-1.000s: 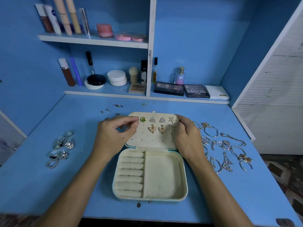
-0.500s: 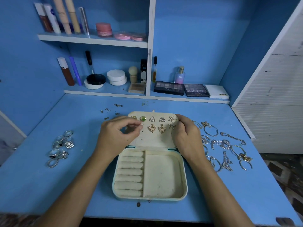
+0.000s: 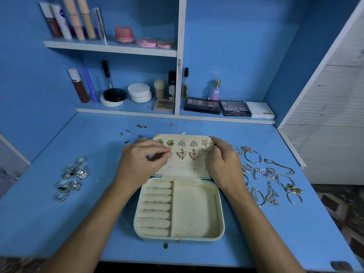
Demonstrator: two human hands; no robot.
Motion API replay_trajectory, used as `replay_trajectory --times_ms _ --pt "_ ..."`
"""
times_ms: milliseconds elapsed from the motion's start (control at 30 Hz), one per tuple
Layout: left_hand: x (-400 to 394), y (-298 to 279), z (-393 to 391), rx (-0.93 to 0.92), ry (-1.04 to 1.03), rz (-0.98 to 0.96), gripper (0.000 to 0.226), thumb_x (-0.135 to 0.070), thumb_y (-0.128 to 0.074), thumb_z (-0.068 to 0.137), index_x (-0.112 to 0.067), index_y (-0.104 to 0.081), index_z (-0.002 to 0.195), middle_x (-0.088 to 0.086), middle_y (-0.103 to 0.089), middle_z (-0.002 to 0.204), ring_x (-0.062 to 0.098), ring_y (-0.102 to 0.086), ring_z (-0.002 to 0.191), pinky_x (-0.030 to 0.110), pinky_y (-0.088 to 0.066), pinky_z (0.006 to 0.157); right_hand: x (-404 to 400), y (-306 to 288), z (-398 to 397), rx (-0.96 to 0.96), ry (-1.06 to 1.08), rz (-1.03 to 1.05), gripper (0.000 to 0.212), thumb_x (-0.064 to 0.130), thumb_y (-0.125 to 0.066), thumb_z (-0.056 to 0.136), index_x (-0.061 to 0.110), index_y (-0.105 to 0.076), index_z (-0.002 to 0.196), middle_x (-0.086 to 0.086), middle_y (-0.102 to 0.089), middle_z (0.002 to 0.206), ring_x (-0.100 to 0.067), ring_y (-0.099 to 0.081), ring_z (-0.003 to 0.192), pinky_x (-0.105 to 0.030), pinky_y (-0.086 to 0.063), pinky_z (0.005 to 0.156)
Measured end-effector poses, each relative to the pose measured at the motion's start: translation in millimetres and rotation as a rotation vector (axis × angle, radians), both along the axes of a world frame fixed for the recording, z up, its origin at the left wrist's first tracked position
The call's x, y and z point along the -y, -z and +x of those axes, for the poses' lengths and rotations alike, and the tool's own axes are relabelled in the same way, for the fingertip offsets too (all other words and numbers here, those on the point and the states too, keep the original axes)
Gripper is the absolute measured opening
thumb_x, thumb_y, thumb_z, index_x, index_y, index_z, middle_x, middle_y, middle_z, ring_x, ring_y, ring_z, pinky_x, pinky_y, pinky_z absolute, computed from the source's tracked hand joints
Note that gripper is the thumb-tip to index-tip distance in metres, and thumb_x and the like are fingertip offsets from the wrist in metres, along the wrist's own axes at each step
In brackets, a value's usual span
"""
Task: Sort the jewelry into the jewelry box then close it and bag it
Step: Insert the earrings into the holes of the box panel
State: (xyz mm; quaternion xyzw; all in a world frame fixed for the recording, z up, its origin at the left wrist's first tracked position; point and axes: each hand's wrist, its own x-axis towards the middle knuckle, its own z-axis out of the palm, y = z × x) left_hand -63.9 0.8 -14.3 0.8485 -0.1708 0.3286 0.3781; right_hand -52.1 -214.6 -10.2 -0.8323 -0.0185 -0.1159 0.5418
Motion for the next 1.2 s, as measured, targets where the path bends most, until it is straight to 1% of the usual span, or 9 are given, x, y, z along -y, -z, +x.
replay_trajectory --times_ms 300,500,700,800,867,933,1000,1100,1200 --pt "1.9 -0.2 3.7 -0.006 0.001 0.003 0.015 -0.005 -0.086 0.073 -0.011 -0.081 0.086 -0.005 -0.073 0.081 0.006 -0.064 0.076 0.017 -0.051 0.072 -0.1 -0.6 -0.6 0.006 -0.006 -0.007 0.041 0.024 -0.031 0.085 0.025 -0.068 0.104 0.003 -0.068 0.094 -0.008 -0.058 0.092 -0.02 -0.045 0.074" --pt "2.8 0.6 6.7 0.038 0.014 0.063 0.013 -0.012 -0.083 0.077 -0.013 -0.081 0.091 -0.005 -0.07 0.079 0.016 -0.055 0.077 0.016 -0.043 0.072 0.0 0.0 -0.4 0.007 -0.005 -0.007 0.041 0.024 -0.031 0.084 0.021 -0.068 0.102 0.001 -0.067 0.089 -0.015 -0.058 0.087 -0.029 -0.047 0.073" --pt "-1.4 -3.2 6.5 0.049 -0.052 -0.006 0.01 -0.014 -0.082 0.08 -0.015 -0.08 0.09 -0.008 -0.066 0.083 0.014 -0.058 0.081 0.029 -0.05 0.074 0.5 -1.3 -1.5 0.001 -0.011 -0.007 0.041 0.024 -0.031 0.085 0.021 -0.067 0.103 0.0 -0.068 0.094 -0.012 -0.059 0.09 -0.028 -0.048 0.077" --pt "-4.6 -2.7 9.0 -0.084 -0.119 -0.083 0.024 -0.035 -0.069 0.085 -0.024 -0.074 0.106 -0.012 -0.06 0.101 0.015 -0.054 0.1 0.034 -0.048 0.089 0.4 -1.3 -1.6 -0.008 -0.014 -0.013 0.04 0.024 -0.031 0.085 0.025 -0.067 0.103 0.002 -0.067 0.094 -0.01 -0.058 0.089 -0.024 -0.045 0.074" --pt "-4.2 -2.8 8.7 -0.269 -0.102 -0.136 0.045 -0.045 -0.062 0.082 -0.03 -0.063 0.125 -0.021 -0.052 0.112 0.012 -0.048 0.116 0.028 -0.041 0.099 0.0 -1.6 -1.3 -0.016 -0.014 -0.01 0.04 0.024 -0.031 0.085 0.025 -0.067 0.102 0.002 -0.067 0.091 -0.011 -0.058 0.086 -0.024 -0.043 0.071" --pt "-1.9 -2.9 8.7 -0.418 -0.043 -0.159 0.059 -0.046 -0.061 0.08 -0.033 -0.052 0.137 -0.03 -0.046 0.119 0.005 -0.04 0.126 0.018 -0.031 0.101 -0.3 -1.9 -1.2 -0.022 -0.015 -0.011 0.042 0.024 -0.031 0.085 0.025 -0.068 0.103 0.003 -0.067 0.089 -0.013 -0.058 0.086 -0.025 -0.044 0.071" --pt "-0.1 -2.9 9.8 -0.479 0.002 -0.156 0.064 -0.045 -0.06 0.079 -0.034 -0.048 0.141 -0.034 -0.044 0.122 0.0 -0.035 0.128 0.013 -0.026 0.099 -0.6 -2.2 -1.5 -0.027 -0.016 -0.016 0.042 0.024 -0.031 0.085 0.026 -0.069 0.103 0.003 -0.067 0.089 -0.013 -0.059 0.087 -0.026 -0.045 0.072" --pt "1.9 -3.4 11.4 -0.506 0.011 -0.141 0.066 -0.043 -0.059 0.078 -0.033 -0.047 0.142 -0.03 -0.044 0.125 -0.001 -0.032 0.13 0.021 -0.026 0.104 -0.9 -3.5 -3.2 -0.023 -0.012 -0.011 0.037 0.023 -0.032 0.085 0.026 -0.067 0.097 0.0 -0.068 0.09 -0.011 -0.058 0.085 -0.025 -0.046 0.072" --pt "3.2 -3.2 10.5 -0.514 0.0 -0.128 0.06 -0.043 -0.059 0.08 -0.034 -0.049 0.138 -0.037 -0.041 0.121 -0.004 -0.03 0.129 0.023 -0.025 0.104 -1.1 -4.8 -4.5 -0.014 -0.01 -0.017 0.036 0.022 -0.033 0.085 0.025 -0.067 0.096 -0.001 -0.068 0.091 -0.008 -0.056 0.086 -0.02 -0.044 0.071"
